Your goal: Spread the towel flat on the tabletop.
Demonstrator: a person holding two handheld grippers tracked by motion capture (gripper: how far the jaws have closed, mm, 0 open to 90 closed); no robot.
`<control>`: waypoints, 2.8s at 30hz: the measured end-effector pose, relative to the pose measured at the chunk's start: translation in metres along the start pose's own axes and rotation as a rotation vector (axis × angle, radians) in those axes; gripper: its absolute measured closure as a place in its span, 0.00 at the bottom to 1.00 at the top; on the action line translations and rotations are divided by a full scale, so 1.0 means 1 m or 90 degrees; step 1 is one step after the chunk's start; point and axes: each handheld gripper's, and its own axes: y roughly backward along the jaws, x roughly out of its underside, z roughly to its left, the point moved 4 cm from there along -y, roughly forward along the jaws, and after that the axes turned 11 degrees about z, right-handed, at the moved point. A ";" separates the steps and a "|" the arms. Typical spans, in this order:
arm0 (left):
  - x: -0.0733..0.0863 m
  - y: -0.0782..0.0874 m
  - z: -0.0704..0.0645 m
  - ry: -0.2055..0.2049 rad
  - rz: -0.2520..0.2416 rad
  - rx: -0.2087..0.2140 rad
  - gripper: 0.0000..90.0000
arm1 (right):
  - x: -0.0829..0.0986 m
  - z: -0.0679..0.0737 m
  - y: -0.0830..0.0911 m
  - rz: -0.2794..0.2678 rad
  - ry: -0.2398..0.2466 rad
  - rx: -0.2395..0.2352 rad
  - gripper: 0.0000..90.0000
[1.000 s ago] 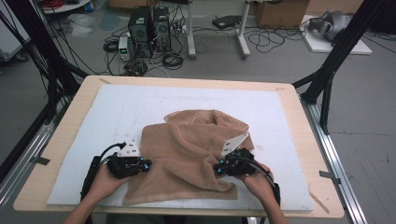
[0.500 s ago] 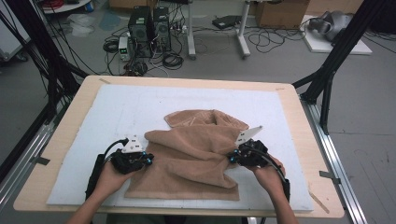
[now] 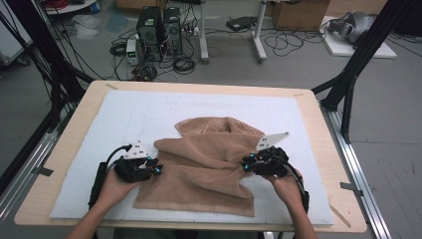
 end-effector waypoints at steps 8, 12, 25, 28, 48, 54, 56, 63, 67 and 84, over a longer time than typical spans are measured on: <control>0.008 -0.008 -0.007 -0.009 0.014 0.004 0.79 | -0.006 0.038 -0.032 0.045 0.058 -0.074 0.71; 0.011 -0.005 -0.016 -0.038 0.017 -0.012 0.95 | -0.007 0.041 -0.053 0.065 0.074 -0.079 0.87; 0.036 0.026 -0.039 -0.051 0.000 0.010 0.95 | 0.008 0.067 -0.026 0.043 0.092 -0.111 0.95; 0.039 0.037 -0.042 -0.046 -0.014 0.018 0.95 | 0.009 0.076 -0.019 0.041 0.104 -0.113 0.95; 0.014 -0.002 -0.035 -0.066 0.039 0.069 0.75 | 0.001 0.054 -0.042 0.070 0.076 -0.123 0.76; 0.023 0.005 -0.043 -0.074 0.017 0.070 0.95 | 0.012 0.072 -0.048 0.080 0.103 -0.156 0.99; 0.028 0.010 -0.050 -0.084 0.012 0.066 0.95 | 0.013 0.078 -0.046 0.086 0.115 -0.160 0.99; 0.050 0.035 -0.074 -0.095 -0.004 0.108 0.95 | 0.021 0.111 -0.029 0.068 0.158 -0.194 0.99; 0.035 0.043 -0.068 -0.085 -0.037 0.093 0.81 | 0.013 0.098 -0.010 0.022 0.140 -0.157 0.94; 0.001 -0.011 -0.025 -0.074 0.019 0.030 0.97 | 0.004 0.033 -0.051 0.069 0.068 -0.091 0.96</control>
